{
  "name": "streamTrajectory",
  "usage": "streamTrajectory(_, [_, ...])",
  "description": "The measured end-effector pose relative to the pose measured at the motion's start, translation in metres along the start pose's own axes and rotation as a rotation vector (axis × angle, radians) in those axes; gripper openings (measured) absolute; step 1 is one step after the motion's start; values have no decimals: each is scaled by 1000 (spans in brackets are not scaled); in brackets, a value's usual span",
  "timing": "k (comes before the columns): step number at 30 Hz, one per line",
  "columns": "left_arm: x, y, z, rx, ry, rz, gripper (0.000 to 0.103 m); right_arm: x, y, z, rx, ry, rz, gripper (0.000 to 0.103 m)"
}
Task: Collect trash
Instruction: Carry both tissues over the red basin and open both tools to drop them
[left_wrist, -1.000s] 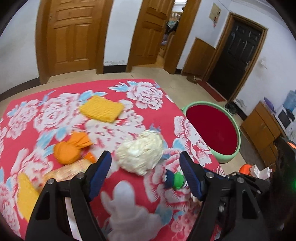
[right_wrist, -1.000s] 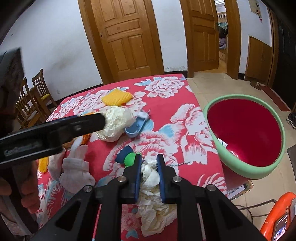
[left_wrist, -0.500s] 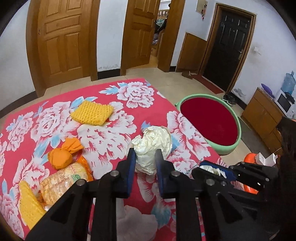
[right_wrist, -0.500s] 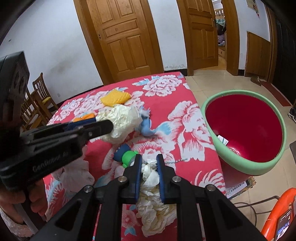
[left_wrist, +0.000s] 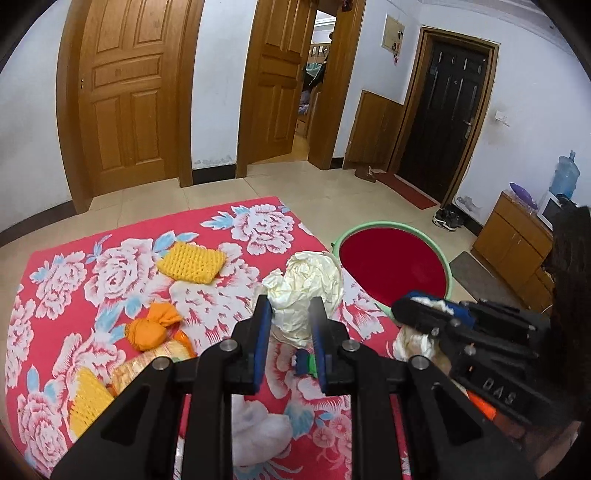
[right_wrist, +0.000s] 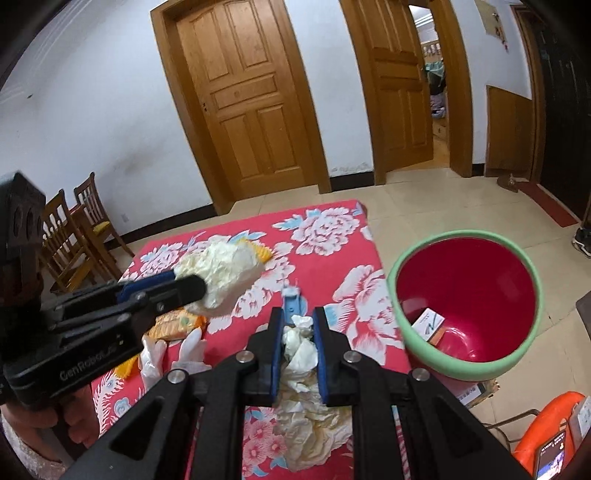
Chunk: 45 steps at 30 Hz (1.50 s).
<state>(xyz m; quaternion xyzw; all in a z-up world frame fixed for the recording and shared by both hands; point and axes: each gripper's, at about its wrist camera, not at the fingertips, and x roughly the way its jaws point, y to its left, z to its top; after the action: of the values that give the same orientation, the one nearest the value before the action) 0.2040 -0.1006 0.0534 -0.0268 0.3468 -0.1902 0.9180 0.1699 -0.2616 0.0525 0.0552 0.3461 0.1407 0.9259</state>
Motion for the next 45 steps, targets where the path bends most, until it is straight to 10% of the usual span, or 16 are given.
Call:
streamTrajectory(25, [34, -101, 10, 131, 10, -160, 21, -60, -83, -10, 112, -76, -263, 17])
streamTrajectory(45, [114, -133, 39, 142, 94, -117, 21, -16, -141, 11, 157, -49, -288, 17])
